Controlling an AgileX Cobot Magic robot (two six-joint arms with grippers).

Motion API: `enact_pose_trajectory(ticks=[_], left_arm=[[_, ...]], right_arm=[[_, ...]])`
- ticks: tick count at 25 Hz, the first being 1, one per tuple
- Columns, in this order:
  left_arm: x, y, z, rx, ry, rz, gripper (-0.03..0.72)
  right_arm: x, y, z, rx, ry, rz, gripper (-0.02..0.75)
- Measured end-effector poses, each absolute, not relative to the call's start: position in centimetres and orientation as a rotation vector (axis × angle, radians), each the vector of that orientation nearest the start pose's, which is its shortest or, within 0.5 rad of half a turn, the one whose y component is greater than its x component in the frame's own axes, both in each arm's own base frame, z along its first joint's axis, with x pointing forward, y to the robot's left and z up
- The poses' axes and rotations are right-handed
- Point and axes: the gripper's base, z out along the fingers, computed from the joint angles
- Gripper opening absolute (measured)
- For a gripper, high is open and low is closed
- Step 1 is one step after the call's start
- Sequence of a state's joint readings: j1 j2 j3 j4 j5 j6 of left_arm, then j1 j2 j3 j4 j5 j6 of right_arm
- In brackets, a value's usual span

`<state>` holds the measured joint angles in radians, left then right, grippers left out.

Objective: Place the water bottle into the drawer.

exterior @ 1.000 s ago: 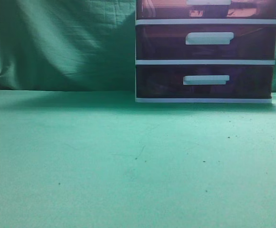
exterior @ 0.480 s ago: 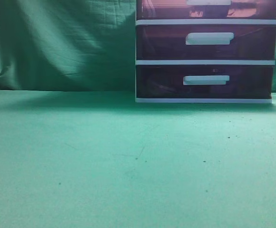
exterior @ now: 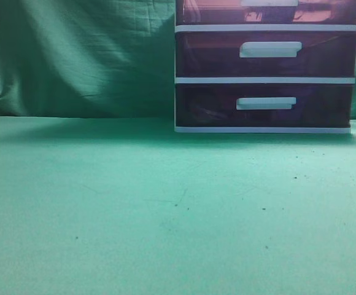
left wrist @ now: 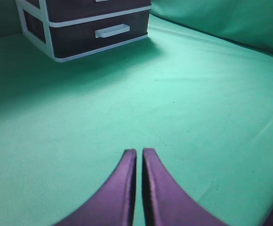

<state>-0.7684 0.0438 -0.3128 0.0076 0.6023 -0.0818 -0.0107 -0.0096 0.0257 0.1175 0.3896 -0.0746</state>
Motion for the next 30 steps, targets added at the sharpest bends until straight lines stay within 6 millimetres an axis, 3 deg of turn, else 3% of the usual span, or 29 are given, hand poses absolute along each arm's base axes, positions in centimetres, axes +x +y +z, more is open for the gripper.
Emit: enact_pose_trajectory(ticks=[22, 27, 30], left_arm=[[2.6, -2.4, 26.0, 0.626, 1.747, -0.578, 0.000], [3.5, -1.9, 26.0, 0.498, 1.688, -0.394, 0.000], [4.3, -1.6, 23.9, 0.366, 1.701, -0.263, 0.000]], right_arm=[[5.2, 0.4, 17.0, 0.011, 1.893, 0.059, 0.000], [5.2, 0.4, 17.0, 0.011, 1.893, 0.059, 0.000], [5.2, 0.4, 17.0, 0.011, 1.893, 0.059, 0.000]])
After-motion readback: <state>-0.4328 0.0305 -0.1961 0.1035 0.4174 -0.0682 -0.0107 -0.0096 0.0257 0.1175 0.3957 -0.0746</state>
